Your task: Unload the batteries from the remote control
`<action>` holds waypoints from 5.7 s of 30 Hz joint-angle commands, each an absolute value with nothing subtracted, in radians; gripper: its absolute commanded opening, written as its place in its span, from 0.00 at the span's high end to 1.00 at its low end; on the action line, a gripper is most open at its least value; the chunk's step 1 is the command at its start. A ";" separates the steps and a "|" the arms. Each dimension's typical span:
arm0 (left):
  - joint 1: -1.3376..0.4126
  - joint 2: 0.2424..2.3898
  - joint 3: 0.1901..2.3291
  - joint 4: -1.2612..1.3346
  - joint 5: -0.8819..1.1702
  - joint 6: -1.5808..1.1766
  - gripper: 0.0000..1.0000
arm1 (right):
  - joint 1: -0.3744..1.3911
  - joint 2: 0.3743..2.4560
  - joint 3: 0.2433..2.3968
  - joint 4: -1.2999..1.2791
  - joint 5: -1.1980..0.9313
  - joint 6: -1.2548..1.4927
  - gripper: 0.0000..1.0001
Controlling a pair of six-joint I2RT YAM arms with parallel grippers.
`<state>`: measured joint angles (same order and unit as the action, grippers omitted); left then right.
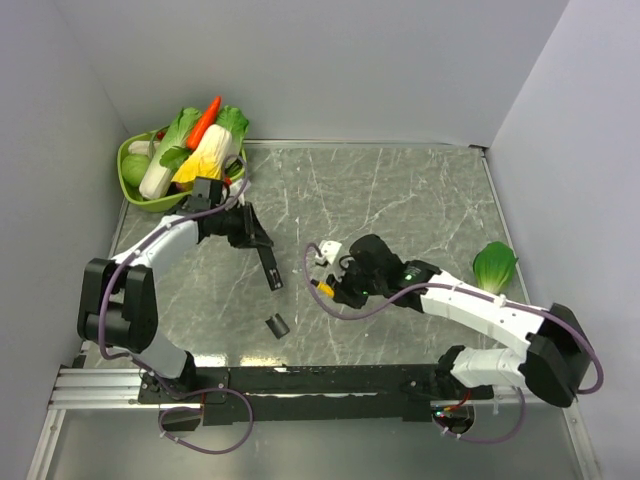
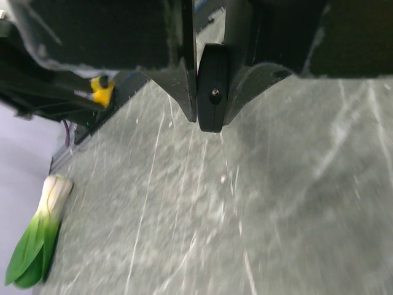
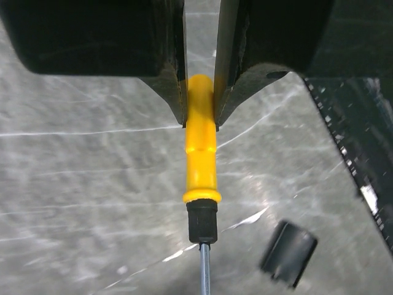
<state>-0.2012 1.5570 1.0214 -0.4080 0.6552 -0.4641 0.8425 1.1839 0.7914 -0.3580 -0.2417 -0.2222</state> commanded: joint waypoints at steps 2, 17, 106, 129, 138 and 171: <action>-0.222 1.566 1.167 -0.440 0.644 -0.388 0.99 | 0.891 1.265 0.859 -0.394 -0.298 -0.204 1.00; -0.267 1.712 1.195 -0.575 0.597 -0.396 0.99 | 1.104 1.287 0.842 -0.371 0.175 -0.305 1.00; -0.290 1.790 1.126 -0.482 0.592 -0.503 0.99 | 1.177 1.730 1.201 -0.666 0.302 -0.284 1.00; -0.298 1.830 1.111 -0.468 0.666 -0.477 0.99 | 1.135 1.772 1.235 -0.451 0.169 -0.416 1.00; -0.299 1.854 1.124 -0.469 0.644 -0.494 0.99 | 1.129 1.744 1.118 -0.299 0.091 -0.341 1.00; -0.272 1.848 1.111 -0.448 0.672 -0.535 0.99 | 1.189 1.885 1.318 -0.394 0.141 -0.245 1.00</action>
